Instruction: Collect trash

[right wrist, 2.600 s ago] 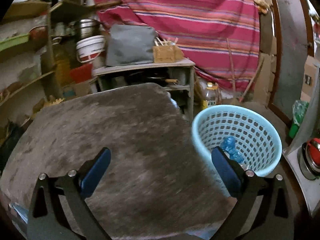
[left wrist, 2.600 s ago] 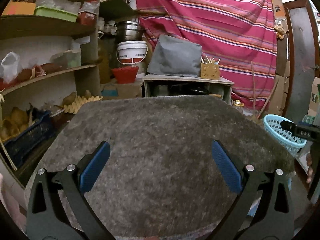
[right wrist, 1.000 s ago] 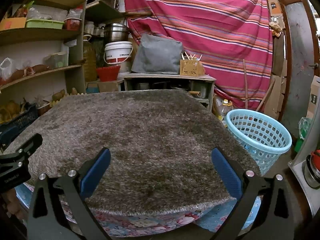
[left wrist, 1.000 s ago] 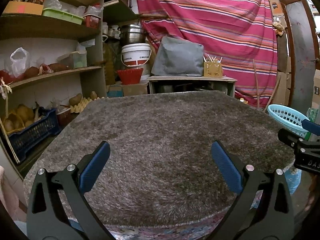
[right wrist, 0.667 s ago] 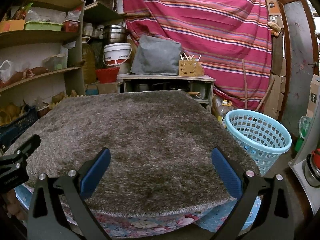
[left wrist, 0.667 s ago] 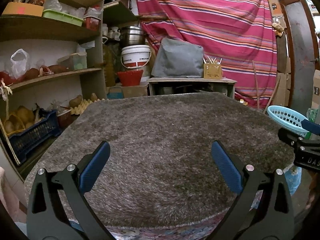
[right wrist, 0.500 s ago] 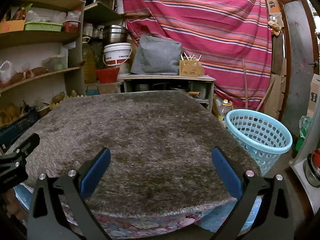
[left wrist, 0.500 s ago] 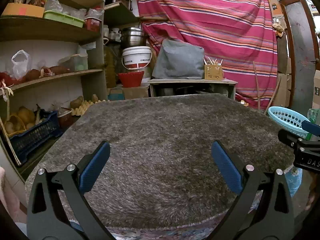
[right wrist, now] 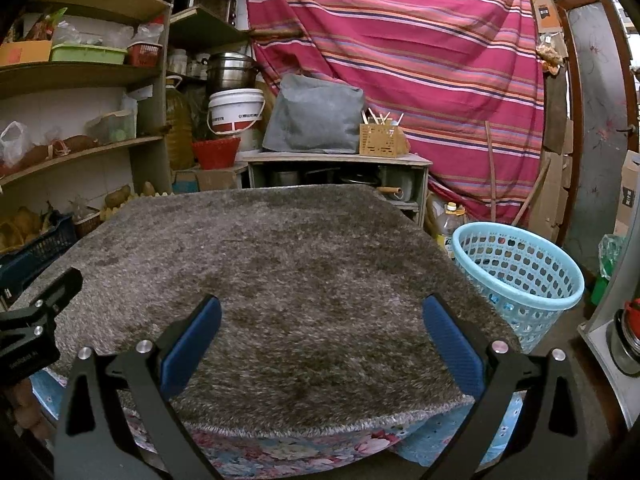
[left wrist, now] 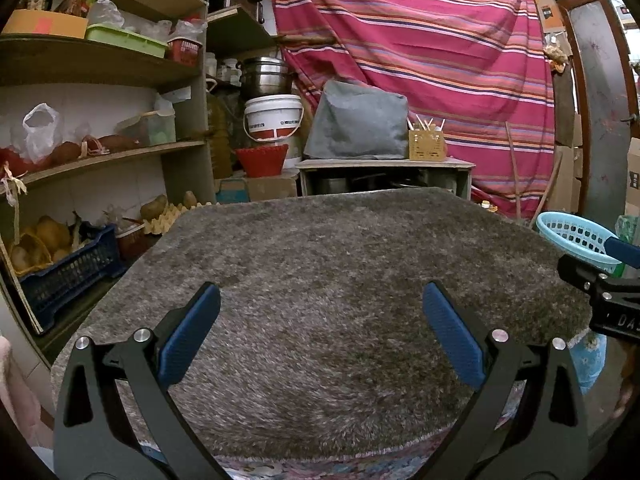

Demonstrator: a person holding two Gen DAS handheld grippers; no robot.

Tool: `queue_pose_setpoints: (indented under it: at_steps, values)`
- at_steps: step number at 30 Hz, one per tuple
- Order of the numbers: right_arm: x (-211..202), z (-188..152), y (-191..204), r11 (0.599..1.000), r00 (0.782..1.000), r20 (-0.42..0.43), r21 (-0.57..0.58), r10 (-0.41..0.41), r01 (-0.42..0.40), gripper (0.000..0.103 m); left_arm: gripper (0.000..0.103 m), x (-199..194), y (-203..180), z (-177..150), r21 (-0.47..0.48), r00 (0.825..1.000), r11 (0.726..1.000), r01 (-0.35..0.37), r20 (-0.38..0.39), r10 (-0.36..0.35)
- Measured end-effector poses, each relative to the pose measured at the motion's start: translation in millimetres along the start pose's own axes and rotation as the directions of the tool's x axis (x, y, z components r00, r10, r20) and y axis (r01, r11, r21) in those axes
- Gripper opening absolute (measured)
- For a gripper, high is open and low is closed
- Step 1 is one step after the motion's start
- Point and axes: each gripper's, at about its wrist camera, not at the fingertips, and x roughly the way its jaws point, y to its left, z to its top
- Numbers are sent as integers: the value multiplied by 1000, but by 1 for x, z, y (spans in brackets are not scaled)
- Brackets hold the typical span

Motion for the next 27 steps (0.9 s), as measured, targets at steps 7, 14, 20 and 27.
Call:
queue_pose_setpoints:
  at_steps: [7, 14, 20, 27]
  values:
    - [0, 0, 0, 1000, 1000, 1, 2, -1, 1, 99, 98, -1, 0, 1, 4, 1000, 1000, -7, 10, 7]
    - [0, 0, 0, 1000, 1000, 2, 1, -1, 1, 99, 98, -1, 2, 3, 1, 1000, 1000, -5, 9, 5]
    - [-1, 0, -2, 1000, 1000, 0, -2, 0, 0, 99, 98, -2, 3, 4, 1, 1000, 1000, -3, 12, 3]
    - [-1, 0, -2, 1000, 1000, -1, -5, -1, 1, 99, 98, -3, 4, 6, 7, 1000, 1000, -1, 18, 1]
